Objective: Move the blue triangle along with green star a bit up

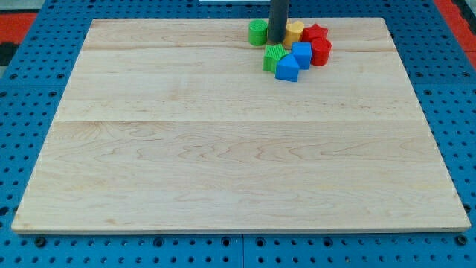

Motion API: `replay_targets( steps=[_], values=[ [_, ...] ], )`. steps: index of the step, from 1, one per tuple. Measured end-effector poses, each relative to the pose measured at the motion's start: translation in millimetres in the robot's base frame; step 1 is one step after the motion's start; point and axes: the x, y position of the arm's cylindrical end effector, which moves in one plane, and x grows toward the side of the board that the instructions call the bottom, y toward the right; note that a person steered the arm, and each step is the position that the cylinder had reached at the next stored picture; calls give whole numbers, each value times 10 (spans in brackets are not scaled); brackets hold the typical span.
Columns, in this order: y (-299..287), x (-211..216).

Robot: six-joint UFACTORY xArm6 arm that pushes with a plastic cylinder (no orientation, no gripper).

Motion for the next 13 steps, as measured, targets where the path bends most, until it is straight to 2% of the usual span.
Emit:
replay_targets(
  steps=[2, 3, 4, 5, 6, 7, 9, 10, 13],
  values=[
    [-864, 528],
    [-1035, 504],
    [-981, 1051],
    [-496, 1391],
    [49, 1396],
    [280, 1396],
    [340, 1379],
    [509, 1299],
    [467, 978]
  ],
)
